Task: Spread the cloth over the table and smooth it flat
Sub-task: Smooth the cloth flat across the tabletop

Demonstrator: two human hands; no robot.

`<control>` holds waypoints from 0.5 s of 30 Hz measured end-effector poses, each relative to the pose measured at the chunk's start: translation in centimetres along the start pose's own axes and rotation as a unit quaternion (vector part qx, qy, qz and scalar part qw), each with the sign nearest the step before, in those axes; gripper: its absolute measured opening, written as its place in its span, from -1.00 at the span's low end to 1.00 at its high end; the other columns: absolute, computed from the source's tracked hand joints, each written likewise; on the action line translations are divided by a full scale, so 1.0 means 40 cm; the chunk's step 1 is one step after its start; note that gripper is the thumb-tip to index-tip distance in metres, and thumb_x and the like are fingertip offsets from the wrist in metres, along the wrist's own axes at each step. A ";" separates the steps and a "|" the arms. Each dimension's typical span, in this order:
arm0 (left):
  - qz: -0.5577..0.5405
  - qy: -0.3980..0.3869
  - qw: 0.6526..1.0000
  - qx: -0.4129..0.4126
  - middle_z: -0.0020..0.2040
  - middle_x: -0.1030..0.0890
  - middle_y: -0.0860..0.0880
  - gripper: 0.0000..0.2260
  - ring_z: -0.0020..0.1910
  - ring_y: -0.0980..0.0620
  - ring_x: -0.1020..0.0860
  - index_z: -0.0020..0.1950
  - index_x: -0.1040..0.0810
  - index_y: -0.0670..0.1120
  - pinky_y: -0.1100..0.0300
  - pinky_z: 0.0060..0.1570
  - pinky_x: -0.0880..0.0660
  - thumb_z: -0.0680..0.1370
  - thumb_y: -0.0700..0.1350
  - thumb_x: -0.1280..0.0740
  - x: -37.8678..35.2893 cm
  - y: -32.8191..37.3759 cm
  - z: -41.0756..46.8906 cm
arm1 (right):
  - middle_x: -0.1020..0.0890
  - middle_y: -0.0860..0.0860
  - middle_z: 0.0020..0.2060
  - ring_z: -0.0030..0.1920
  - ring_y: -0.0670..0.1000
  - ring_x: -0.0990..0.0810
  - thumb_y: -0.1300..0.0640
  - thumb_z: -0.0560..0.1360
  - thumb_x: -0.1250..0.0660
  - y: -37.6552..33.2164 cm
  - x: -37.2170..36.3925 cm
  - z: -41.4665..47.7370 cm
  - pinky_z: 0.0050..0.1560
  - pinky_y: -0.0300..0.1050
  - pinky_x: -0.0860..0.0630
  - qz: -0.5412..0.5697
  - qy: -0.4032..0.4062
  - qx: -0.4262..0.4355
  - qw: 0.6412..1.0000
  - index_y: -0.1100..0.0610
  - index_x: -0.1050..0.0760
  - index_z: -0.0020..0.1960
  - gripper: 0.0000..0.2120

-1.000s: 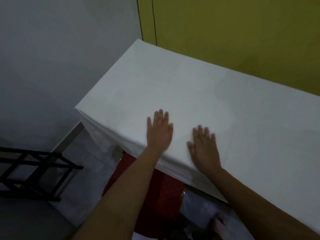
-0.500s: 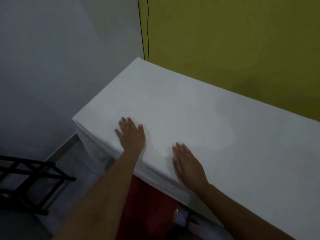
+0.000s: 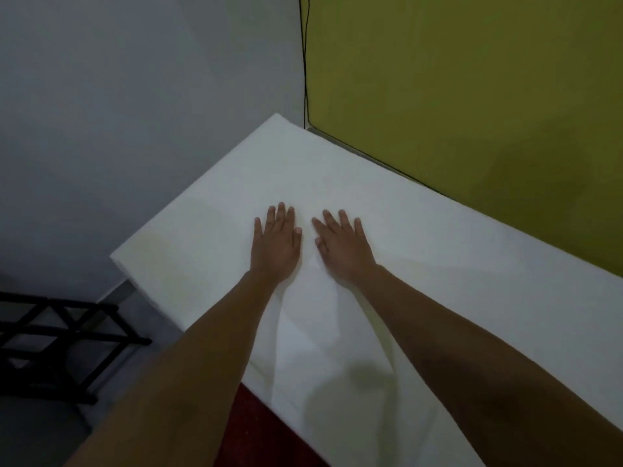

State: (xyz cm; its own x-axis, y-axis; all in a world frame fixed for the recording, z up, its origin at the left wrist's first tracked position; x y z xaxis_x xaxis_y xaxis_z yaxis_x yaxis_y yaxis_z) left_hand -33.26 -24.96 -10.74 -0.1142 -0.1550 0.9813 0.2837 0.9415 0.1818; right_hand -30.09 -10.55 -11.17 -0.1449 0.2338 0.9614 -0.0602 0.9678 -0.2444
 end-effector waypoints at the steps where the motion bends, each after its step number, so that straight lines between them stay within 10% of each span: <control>1: -0.003 -0.001 1.000 -0.005 0.58 0.01 -0.10 -0.53 0.56 -0.06 0.07 0.57 0.01 -0.12 -0.06 0.49 0.16 0.68 0.00 0.09 -0.008 0.006 0.026 | -0.08 0.01 0.55 0.54 0.14 0.04 -0.02 0.65 0.08 0.021 0.003 0.034 0.48 0.19 0.10 -0.007 0.005 0.004 1.000 0.01 -0.05 0.54 -0.53; 15: -0.009 -0.008 0.999 0.032 0.59 0.06 -0.03 -0.52 0.56 0.00 0.10 0.58 0.06 -0.04 -0.03 0.50 0.18 0.67 0.05 0.12 -0.040 -0.003 0.061 | -0.05 0.03 0.55 0.54 0.14 0.04 -0.03 0.64 0.17 0.365 0.061 -0.026 0.47 0.23 0.13 0.023 0.096 -0.294 0.951 0.09 0.02 0.56 -0.49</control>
State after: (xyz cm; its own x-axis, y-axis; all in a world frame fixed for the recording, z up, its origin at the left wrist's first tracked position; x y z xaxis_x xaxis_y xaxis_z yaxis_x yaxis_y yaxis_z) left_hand -35.41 -24.09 -12.50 -0.1331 -0.1674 0.9769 0.2195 0.9562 0.1938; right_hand -30.31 4.24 -12.25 0.0516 0.2355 0.9705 0.5125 0.8278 -0.2281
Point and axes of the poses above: each hand's wrist, its own z-axis towards the middle knuckle, its own x-axis out of the back of the hand, y = z × x, the point moved 2 cm from there along z, towards the middle knuckle
